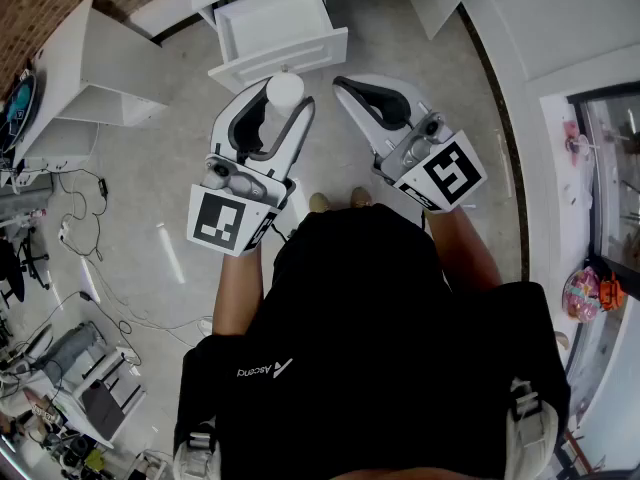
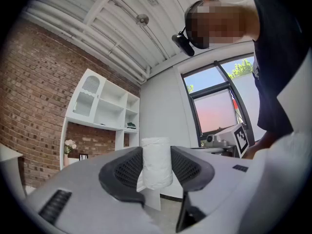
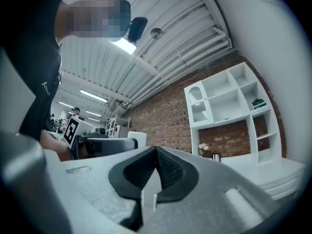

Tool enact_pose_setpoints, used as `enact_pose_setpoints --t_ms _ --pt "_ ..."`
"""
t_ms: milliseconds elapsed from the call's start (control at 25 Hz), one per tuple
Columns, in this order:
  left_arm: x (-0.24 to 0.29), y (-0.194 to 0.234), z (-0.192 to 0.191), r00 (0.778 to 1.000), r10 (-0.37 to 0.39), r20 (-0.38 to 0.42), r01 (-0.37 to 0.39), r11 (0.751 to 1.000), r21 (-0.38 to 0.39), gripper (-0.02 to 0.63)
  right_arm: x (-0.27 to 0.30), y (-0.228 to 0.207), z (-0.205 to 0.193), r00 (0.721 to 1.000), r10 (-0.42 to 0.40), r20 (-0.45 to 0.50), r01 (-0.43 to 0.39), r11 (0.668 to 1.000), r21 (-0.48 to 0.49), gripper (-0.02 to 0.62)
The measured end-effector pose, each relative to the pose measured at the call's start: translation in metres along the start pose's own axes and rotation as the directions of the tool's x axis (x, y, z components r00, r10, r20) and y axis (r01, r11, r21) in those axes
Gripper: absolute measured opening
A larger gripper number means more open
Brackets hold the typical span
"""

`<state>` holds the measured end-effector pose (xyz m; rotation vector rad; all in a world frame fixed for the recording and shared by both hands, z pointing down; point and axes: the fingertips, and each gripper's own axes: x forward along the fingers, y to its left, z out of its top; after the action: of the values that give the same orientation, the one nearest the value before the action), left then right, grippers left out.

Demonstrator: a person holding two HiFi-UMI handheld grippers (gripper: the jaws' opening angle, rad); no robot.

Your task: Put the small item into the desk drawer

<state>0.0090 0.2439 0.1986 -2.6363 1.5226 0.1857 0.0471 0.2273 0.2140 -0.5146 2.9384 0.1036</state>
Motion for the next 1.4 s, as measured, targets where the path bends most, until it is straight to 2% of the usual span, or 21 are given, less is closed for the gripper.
enact_pose_setpoints --t_ms 400,680,1080,1400 --pt "-0.008 0.009 0.002 1.000 0.012 0.014 -0.012 1.000 -0.004 0.175 0.006 0.003 0.000 1.000 -0.003 -0.003 0.003 1.000 -0.006 0.000" --pt "-0.022 0.031 0.002 1.000 0.009 0.027 -0.009 1.000 -0.010 0.175 0.025 0.011 -0.006 1.000 -0.018 -0.014 0.018 1.000 -0.009 0.000" --pt "-0.047 0.080 -0.003 0.999 -0.033 0.038 0.034 0.999 -0.021 0.175 0.064 0.023 -0.019 0.996 -0.086 -0.038 0.084 0.996 -0.037 0.000" --pt "-0.039 0.104 -0.012 0.998 -0.051 0.031 0.052 0.998 -0.038 0.175 0.077 0.007 -0.028 0.990 -0.127 -0.058 0.124 0.991 -0.041 0.000"
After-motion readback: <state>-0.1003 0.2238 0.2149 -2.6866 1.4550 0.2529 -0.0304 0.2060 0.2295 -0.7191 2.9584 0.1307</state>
